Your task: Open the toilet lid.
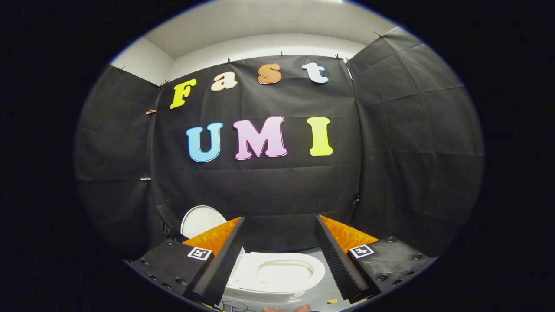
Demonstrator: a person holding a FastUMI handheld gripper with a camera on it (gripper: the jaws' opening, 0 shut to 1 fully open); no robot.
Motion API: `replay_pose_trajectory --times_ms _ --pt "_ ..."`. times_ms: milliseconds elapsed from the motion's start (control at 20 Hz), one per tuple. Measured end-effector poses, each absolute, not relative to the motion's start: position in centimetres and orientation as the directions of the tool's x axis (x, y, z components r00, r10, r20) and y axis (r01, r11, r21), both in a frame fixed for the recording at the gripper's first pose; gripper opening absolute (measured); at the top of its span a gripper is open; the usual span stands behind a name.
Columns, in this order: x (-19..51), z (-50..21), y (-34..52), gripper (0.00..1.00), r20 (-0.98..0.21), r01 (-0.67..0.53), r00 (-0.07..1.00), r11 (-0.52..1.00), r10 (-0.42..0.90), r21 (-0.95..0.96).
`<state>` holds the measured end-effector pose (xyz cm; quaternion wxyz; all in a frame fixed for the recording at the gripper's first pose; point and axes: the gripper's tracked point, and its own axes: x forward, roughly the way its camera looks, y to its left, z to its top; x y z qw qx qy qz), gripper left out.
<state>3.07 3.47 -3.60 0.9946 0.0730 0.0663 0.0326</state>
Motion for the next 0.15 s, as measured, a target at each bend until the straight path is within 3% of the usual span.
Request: replay_pose_trajectory --times_ms 150 --pt "3.13 -3.89 3.93 0.99 -0.131 -0.063 0.988 0.986 0.084 0.157"
